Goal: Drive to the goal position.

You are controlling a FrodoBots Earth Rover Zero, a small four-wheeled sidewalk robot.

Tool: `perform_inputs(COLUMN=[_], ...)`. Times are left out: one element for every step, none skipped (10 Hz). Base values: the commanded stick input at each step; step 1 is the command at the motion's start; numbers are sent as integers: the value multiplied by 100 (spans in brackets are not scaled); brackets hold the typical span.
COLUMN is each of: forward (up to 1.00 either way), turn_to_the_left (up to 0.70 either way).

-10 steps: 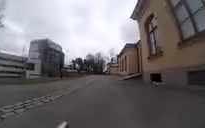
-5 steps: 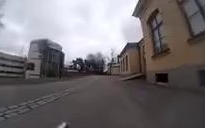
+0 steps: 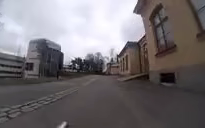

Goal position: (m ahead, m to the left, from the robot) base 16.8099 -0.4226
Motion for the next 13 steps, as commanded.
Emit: perform_inputs(forward=[100, 100, 100, 100, 100, 100, 100, 100, 100, 100, 100, 100, 100], turn_to_the_left=[0, 0, 0, 0, 0, 0, 0, 0, 0, 0, 0, 0, 0])
